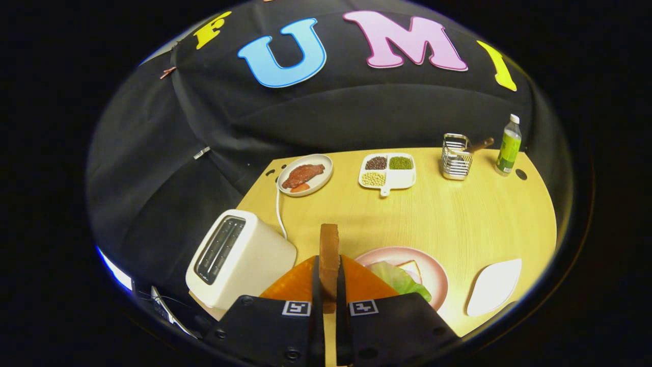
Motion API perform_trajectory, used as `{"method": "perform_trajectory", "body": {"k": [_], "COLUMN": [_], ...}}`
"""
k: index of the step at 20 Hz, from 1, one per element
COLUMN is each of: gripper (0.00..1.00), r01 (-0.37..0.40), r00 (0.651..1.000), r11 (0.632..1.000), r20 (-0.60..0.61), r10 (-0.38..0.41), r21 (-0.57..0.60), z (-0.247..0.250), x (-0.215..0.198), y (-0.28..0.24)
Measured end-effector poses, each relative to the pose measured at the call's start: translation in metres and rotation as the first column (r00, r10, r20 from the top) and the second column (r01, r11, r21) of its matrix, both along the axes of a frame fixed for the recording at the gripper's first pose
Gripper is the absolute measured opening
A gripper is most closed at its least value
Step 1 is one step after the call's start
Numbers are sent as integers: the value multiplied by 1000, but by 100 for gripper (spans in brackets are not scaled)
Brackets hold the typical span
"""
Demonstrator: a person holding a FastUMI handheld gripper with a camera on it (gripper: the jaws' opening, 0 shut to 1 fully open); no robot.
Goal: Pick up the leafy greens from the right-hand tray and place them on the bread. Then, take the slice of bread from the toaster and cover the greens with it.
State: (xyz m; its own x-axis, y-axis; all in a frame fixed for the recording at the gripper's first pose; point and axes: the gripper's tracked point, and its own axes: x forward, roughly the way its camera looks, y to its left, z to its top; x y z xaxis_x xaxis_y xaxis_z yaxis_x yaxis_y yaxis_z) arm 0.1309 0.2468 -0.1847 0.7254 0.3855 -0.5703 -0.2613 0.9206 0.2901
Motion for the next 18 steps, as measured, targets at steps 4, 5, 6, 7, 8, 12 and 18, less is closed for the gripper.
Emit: {"method": "perform_trajectory", "body": {"k": [4,5,6,7,8,12,18], "gripper": [13,13,13,13,13,22,73], "r01": [26,27,30,35,43,121,193], "r00": [998,997,996,995,994,977,957], "r11": [999,999,999,999,999,991,981], "r20": [-59,-72,-86,-96,-103,-183,-227], "r10": [-25,-26,-29,-33,-40,-107,-184], "r21": [26,18,10,12,28,65,18], "z": [-32,-40,-48,-56,-57,-74,-98], "x": [0,1,-1,-2,-2,-6,-14], "y": [-21,-27,-33,-38,-41,-69,-116]}}
